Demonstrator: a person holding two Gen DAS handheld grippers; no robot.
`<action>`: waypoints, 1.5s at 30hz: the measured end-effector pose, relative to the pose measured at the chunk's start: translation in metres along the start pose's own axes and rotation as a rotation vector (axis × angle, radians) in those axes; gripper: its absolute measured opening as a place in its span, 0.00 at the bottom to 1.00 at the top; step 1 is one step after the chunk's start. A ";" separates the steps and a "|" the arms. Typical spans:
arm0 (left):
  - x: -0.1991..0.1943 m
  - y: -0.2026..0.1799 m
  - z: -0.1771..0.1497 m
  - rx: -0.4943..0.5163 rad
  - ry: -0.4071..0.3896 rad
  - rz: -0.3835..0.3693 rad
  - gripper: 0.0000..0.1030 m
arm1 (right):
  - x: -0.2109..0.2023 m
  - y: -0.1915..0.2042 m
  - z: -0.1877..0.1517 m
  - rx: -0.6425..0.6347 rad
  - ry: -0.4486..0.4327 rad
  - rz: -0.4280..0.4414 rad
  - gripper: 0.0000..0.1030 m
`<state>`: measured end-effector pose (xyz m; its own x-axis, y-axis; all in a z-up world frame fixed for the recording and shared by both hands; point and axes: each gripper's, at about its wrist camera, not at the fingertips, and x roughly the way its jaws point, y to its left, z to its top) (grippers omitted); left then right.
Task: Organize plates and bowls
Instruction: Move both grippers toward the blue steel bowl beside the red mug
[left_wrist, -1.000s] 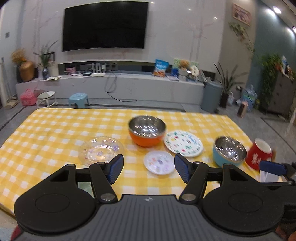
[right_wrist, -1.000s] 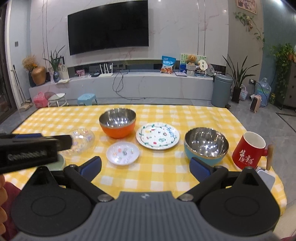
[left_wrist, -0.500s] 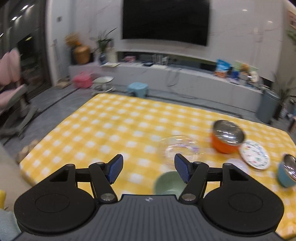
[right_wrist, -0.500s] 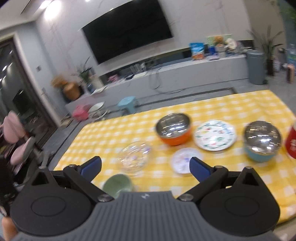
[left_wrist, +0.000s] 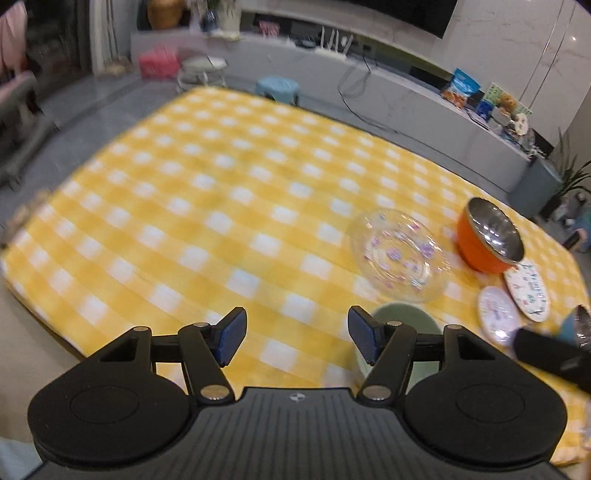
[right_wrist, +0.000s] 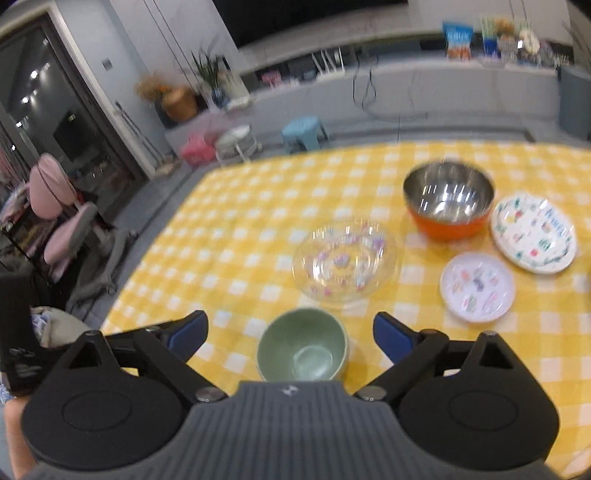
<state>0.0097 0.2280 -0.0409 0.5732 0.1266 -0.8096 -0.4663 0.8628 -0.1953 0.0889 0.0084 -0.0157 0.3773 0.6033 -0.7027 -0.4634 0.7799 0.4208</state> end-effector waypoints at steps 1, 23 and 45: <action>0.004 -0.001 0.000 0.000 0.020 -0.004 0.72 | 0.010 -0.003 -0.001 -0.001 0.022 -0.005 0.91; -0.011 -0.042 0.004 0.063 -0.050 -0.105 0.63 | -0.022 -0.074 0.002 0.047 -0.036 -0.082 0.74; -0.028 -0.247 -0.030 0.373 -0.076 -0.259 0.63 | -0.200 -0.283 0.015 0.115 -0.347 -0.564 0.80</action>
<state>0.0890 -0.0034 0.0138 0.6934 -0.0927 -0.7146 -0.0352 0.9861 -0.1621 0.1562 -0.3303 0.0147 0.7811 0.1023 -0.6160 -0.0390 0.9926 0.1153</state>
